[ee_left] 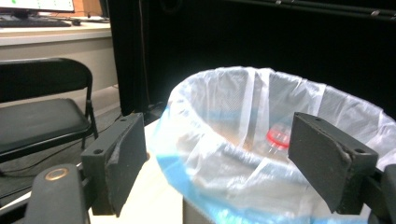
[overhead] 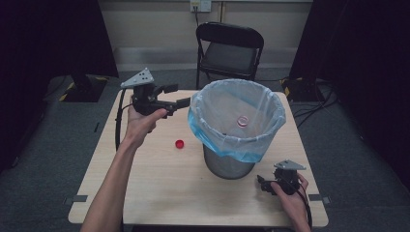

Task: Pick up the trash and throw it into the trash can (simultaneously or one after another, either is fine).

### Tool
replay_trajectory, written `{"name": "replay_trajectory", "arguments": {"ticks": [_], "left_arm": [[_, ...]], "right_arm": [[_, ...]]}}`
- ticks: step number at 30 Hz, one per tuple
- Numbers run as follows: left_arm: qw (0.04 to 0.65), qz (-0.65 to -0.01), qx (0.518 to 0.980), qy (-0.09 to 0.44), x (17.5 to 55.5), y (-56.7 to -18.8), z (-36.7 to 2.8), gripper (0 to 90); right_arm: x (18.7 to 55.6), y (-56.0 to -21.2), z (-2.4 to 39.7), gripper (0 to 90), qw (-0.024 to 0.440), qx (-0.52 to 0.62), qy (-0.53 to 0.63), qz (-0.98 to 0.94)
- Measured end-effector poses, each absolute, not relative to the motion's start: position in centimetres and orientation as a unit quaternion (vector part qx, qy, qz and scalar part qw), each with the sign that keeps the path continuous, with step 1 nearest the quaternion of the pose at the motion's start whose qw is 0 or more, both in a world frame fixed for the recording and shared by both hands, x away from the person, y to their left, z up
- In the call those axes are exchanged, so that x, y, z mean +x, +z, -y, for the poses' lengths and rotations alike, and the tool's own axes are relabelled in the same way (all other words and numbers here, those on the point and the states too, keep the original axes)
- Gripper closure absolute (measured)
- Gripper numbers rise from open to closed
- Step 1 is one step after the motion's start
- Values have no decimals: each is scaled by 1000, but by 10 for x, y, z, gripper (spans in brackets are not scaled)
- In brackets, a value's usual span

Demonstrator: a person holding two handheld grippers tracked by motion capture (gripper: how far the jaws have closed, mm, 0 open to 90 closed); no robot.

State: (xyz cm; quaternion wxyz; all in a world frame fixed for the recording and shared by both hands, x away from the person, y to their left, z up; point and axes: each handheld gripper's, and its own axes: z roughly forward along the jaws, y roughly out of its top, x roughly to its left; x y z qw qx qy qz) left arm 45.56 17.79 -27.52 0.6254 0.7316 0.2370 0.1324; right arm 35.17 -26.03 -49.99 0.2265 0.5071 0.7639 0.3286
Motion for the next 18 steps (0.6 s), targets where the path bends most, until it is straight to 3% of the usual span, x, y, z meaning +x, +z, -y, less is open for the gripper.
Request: {"name": "replay_trajectory", "arguments": {"ticks": [18], "left_arm": [[575,-293,751,138,457,-329,-217,203]], "right_arm": [[352,-500,260,104,226,507,329,-764]]}}
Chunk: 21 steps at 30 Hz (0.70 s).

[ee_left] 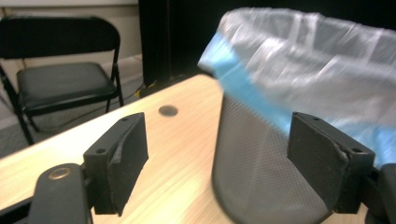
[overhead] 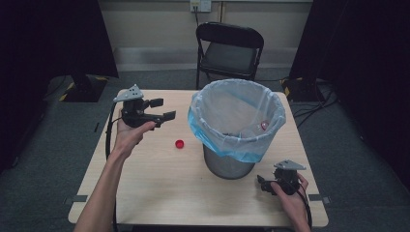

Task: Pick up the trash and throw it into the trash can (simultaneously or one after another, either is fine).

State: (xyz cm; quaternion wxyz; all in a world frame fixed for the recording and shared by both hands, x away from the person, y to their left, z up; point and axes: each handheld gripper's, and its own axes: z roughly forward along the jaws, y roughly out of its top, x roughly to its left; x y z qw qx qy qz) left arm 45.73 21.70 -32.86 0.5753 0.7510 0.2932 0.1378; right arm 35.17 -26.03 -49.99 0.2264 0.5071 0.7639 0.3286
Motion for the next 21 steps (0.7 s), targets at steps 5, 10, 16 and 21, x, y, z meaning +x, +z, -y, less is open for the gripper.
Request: {"name": "replay_trajectory", "arguments": {"ticks": [5,10,16,21], "left_arm": [[571,-300,753,131,459,-344,-221,203],[555,-309,763,118,460,-365,-224,216],[549,-324,764,101,467,-383,-224,221],[523,-332,779,98,477,-394,-218,223]], "right_arm": [[352,-500,260,104,226,507,329,-764],[352,-500,260,104,226,507,329,-764],[352,-500,260,104,226,507,329,-764],[352,-500,260,104,226,507,329,-764]]}}
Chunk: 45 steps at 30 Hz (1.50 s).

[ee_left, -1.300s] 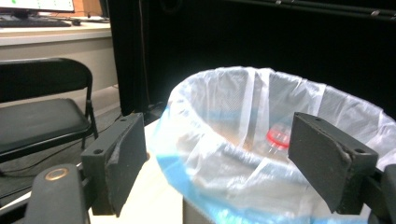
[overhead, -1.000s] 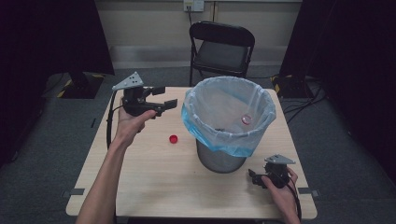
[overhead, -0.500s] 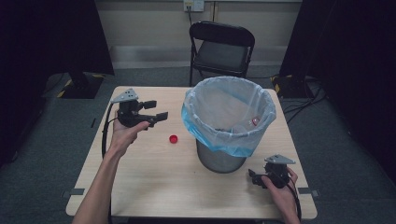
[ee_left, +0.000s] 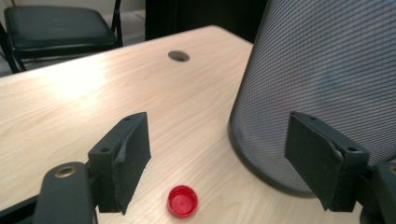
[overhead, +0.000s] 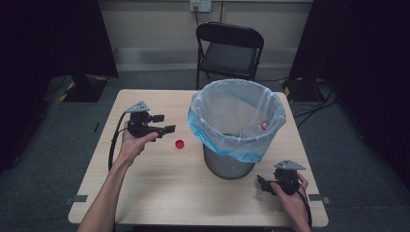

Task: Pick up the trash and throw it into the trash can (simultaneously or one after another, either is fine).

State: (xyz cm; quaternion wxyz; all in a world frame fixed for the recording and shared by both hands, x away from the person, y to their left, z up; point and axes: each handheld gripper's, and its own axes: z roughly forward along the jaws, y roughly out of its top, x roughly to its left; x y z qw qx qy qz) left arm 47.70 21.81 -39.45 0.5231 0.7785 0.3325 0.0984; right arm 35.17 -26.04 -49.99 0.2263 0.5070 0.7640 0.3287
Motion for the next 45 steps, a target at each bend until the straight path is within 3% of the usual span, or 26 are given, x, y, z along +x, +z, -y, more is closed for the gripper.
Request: {"name": "replay_trajectory", "arguments": {"ticks": [17,21,29,39,45], "left_arm": [[447,-367,811,86,496,-453,-205,257],[435,-380,813,74,497,-469,-205,330],[415,-369,828,78,498,-476,-196,333],[395,-351,845,77,498,-488,-179,426],[356,-330,865,129,494,-489,-167,539]], "right_arm": [[352,-500,260,104,226,507,329,-764],[352,-500,260,104,226,507,329,-764],[352,-500,260,104,226,507,329,-764],[352,-500,260,104,226,507,329,-764],[352,-500,261,105,224,505,331,-765]]}}
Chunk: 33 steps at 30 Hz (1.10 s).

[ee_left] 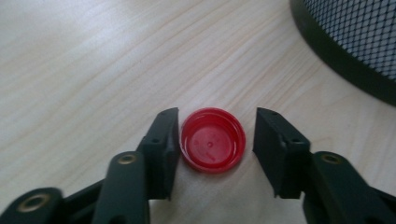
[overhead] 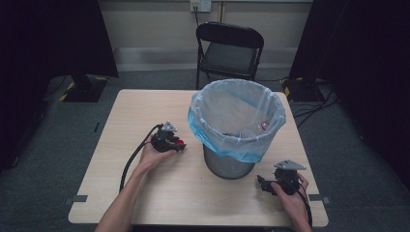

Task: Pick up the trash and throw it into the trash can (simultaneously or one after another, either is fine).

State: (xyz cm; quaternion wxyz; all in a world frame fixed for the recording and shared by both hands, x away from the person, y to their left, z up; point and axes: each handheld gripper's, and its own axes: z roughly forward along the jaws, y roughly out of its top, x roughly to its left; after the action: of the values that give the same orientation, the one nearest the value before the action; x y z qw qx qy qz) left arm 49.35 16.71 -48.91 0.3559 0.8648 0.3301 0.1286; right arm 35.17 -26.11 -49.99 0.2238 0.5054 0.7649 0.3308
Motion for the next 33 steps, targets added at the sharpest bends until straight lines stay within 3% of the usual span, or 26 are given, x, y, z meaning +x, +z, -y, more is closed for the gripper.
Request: {"name": "replay_trajectory", "arguments": {"ticks": [3,14,33], "left_arm": [[365,-328,862,128,494,-490,-168,586],[365,-327,862,132,491,-491,-170,594],[418,-366,828,82,492,-488,-177,595]], "right_arm": [[352,-500,262,105,223,504,331,-766],[352,-500,261,105,224,504,331,-766],[352,-500,261,105,224,504,331,-766]]}}
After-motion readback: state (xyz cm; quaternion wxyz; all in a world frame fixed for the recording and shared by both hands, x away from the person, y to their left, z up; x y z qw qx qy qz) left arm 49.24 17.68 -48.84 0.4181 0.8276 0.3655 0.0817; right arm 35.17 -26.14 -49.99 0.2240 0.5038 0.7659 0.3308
